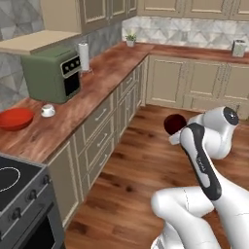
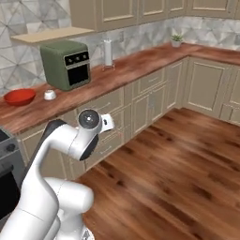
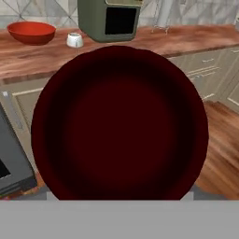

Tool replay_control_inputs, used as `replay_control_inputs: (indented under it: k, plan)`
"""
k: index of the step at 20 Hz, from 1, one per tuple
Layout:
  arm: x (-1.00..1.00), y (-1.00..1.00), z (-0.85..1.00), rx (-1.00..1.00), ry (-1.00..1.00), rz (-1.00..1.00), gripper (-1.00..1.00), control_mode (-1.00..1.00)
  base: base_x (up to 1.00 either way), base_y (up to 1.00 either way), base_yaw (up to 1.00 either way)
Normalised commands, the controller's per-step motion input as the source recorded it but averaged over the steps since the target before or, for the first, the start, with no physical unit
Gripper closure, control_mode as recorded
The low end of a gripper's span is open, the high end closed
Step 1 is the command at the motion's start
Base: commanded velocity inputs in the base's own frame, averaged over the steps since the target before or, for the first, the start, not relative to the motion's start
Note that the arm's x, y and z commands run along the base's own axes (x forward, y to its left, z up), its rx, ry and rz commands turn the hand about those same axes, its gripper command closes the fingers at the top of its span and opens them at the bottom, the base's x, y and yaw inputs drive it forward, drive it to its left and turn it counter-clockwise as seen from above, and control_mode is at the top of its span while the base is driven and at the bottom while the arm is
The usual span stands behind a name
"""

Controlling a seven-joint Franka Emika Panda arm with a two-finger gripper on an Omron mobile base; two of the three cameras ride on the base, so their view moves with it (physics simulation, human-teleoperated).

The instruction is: Clear the mugs and bowl far away from the sink.

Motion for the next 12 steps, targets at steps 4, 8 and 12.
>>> replay_control_inputs:
  k: [4, 8, 12]
  plan:
    - [0.00, 0.00, 0.00, 0.00, 0.00, 0.00, 1.00, 1.00, 1.00, 0.12, 0.47]
    - [0.00, 0.00, 0.00, 0.00, 0.00, 0.00, 1.00, 1.00, 1.00, 0.01, 0.57]
    - [0.00, 0.00, 0.00, 0.00, 0.00, 0.00, 1.00, 1.00, 1.00, 0.00, 0.61]
